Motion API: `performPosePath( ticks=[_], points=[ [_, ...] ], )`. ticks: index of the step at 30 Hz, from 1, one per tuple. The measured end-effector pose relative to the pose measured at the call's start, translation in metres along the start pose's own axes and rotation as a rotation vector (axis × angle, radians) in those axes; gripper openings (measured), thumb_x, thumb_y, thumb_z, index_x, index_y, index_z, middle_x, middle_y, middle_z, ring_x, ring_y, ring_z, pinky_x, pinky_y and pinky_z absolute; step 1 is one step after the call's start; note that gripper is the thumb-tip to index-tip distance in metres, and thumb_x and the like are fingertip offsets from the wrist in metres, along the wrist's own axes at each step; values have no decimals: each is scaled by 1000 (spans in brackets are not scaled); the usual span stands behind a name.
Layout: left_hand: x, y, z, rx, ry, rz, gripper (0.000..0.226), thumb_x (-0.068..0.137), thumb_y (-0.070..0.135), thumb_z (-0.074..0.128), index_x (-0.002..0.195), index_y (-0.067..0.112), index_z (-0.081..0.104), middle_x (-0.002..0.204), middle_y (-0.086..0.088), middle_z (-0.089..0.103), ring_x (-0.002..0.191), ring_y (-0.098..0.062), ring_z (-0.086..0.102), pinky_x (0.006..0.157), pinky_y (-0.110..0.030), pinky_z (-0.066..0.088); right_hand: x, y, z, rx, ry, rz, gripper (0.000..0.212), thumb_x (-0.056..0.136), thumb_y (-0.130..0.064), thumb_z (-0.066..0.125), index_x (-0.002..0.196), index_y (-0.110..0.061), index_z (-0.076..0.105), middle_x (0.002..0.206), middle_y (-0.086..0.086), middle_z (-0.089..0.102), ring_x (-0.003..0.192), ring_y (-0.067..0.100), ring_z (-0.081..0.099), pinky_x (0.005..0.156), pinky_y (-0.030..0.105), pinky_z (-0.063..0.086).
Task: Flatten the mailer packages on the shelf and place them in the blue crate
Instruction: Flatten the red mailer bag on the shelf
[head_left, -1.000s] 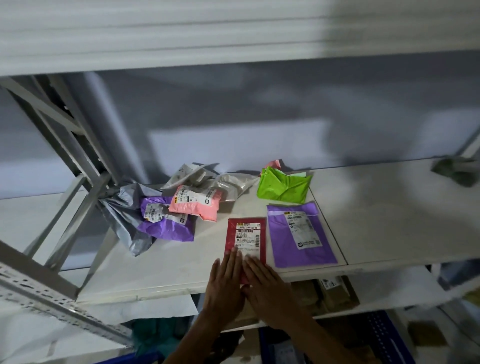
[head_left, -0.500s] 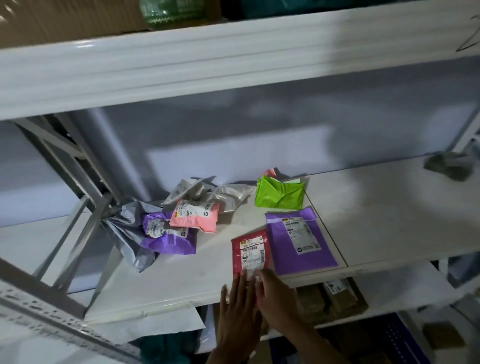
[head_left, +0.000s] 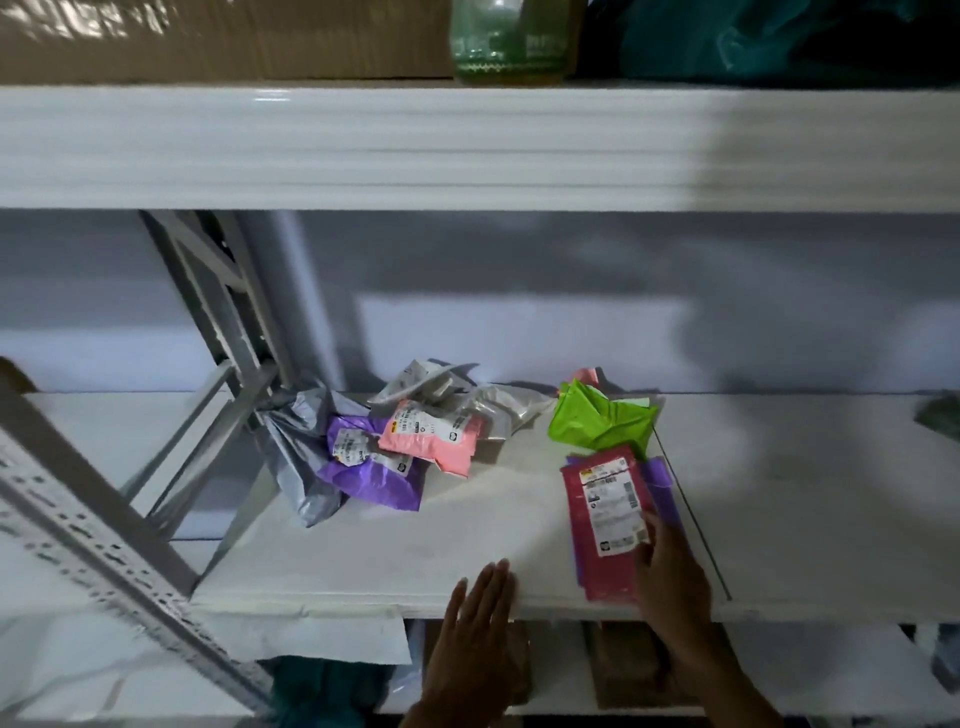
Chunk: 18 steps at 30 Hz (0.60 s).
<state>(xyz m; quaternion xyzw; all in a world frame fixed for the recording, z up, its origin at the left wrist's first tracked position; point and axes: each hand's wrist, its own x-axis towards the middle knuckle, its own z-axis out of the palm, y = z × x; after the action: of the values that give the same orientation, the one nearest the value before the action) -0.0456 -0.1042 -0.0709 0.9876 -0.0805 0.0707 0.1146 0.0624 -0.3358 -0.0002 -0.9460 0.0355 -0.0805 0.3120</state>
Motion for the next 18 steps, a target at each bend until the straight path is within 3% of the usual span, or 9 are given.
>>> performPosePath(
  ticks=[3, 5, 8, 10, 15, 18],
  points=[
    [0, 0, 0, 8, 63, 25, 61, 91, 40, 43, 145, 14, 53, 157, -4, 41, 145, -20, 40, 111, -43, 30, 8, 8, 4, -361, -30, 0, 69, 87, -27, 69, 148, -16, 39, 136, 18, 53, 119, 32, 57, 95, 44, 51],
    [0, -3, 3, 17, 109, 44, 58, 91, 37, 45, 143, 13, 56, 156, -5, 44, 144, -21, 42, 111, -42, 31, 11, 9, 13, -478, -35, -100, 82, 81, -25, 74, 153, -15, 37, 145, 22, 46, 128, 40, 50, 102, 52, 46],
    [1, -6, 7, 59, 188, 66, 51, 94, 31, 44, 138, 12, 60, 152, -6, 49, 143, -22, 41, 113, -41, 28, 15, 6, 30, -406, 70, -430, 62, 85, -20, 60, 147, -12, 50, 152, 18, 45, 141, 42, 39, 110, 57, 35],
    [3, -5, 8, 62, 208, 53, 48, 102, 27, 31, 135, 12, 64, 147, -6, 54, 140, -20, 42, 113, -41, 27, 18, 2, 39, -412, 94, -600, 54, 91, -23, 45, 142, -9, 55, 151, 16, 49, 144, 37, 38, 116, 53, 28],
    [5, -6, 14, 36, 287, 50, 49, 103, 25, 29, 129, 14, 69, 143, -5, 58, 137, -18, 48, 106, -40, 39, 23, 12, 57, -453, 17, -588, 65, 105, -39, 15, 141, -2, 54, 147, 21, 51, 136, 41, 47, 115, 52, 28],
    [5, -10, 16, 34, 302, 51, 46, 104, 25, 32, 131, 15, 68, 144, -5, 57, 137, -18, 48, 109, -40, 37, 25, 23, 64, -491, 7, -626, 62, 105, -35, 18, 145, 1, 47, 149, 25, 47, 139, 44, 43, 117, 53, 23]
  ],
)
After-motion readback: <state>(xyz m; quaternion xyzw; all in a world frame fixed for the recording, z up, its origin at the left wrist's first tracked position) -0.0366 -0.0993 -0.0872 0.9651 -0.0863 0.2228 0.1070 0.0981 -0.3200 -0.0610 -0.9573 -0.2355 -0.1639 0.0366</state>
